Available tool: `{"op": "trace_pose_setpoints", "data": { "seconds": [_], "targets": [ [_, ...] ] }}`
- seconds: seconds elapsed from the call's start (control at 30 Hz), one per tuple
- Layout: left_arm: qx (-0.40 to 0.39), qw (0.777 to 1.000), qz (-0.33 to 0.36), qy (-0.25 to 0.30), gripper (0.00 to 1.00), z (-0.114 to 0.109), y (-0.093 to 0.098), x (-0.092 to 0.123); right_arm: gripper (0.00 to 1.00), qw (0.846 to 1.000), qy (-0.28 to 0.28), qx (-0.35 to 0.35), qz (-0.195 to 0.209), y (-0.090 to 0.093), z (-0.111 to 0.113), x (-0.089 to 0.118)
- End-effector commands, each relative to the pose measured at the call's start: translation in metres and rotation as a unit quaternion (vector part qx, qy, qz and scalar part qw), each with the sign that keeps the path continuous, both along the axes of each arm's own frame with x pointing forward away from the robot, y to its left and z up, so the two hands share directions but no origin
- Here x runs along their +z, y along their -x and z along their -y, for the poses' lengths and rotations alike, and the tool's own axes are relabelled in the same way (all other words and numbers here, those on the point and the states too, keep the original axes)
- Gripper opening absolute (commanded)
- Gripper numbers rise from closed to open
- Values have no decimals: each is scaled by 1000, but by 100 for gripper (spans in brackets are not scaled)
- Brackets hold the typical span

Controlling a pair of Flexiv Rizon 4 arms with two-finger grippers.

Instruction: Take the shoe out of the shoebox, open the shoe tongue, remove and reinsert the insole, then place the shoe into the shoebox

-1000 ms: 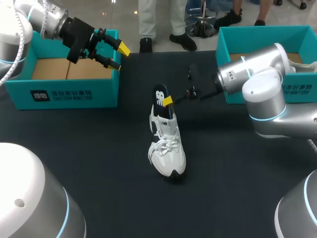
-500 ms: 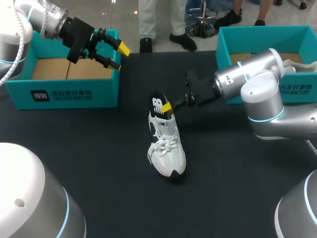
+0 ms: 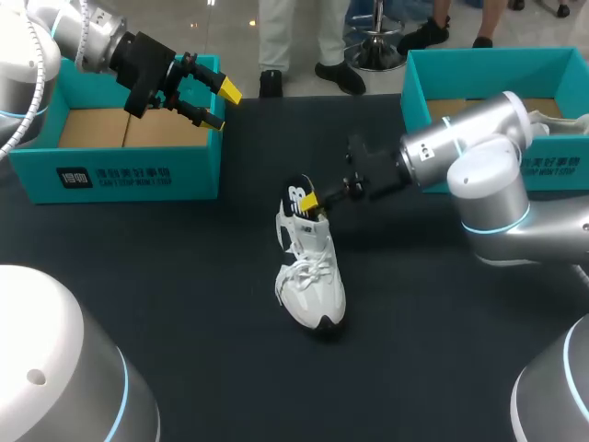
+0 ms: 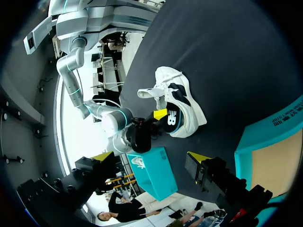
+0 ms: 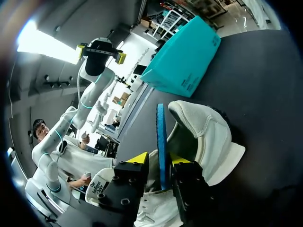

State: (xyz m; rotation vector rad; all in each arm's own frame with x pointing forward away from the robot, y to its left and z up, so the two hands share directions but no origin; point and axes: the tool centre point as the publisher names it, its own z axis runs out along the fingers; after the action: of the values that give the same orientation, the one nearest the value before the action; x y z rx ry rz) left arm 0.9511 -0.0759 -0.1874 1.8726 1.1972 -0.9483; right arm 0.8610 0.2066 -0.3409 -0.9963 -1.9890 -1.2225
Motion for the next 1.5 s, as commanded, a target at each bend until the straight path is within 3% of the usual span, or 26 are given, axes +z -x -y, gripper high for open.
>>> {"op": "trace_pose_setpoints", "data": {
  "seconds": [0.03,0.27,0.4,0.5,0.97,1.17,1.2,1.27,1.3,1.33,1.5],
  "targets": [
    [0,1000,1,-1,100,0,0,0,32,1000,5,3,7,-6,-1,9],
    [0,1000,1,-1,100,0,0,0,31,1000,8,10,18,-21,-2,13],
    [0,1000,1,-1,100,0,0,0,24,1000,11,15,20,-28,-2,11],
    [0,1000,1,-1,100,0,0,0,0,1000,13,16,19,-29,-2,11],
    [0,1000,1,-1,100,0,0,0,0,1000,20,20,-14,-1,0,-2],
    [0,1000,1,-1,100,0,0,0,0,999,20,17,-19,3,-1,-4],
    [0,1000,1,-1,100,0,0,0,13,999,20,17,-18,2,-2,-4],
    [0,1000,1,-1,100,0,0,0,27,999,22,18,-14,1,-2,-2],
    [0,1000,1,-1,100,0,0,0,42,999,27,19,-11,0,-2,-1],
    [0,1000,1,-1,100,0,0,0,47,999,29,19,-9,-2,-1,1],
    [0,1000,1,-1,100,0,0,0,47,999,44,25,3,-5,-1,9]
  ]
}}
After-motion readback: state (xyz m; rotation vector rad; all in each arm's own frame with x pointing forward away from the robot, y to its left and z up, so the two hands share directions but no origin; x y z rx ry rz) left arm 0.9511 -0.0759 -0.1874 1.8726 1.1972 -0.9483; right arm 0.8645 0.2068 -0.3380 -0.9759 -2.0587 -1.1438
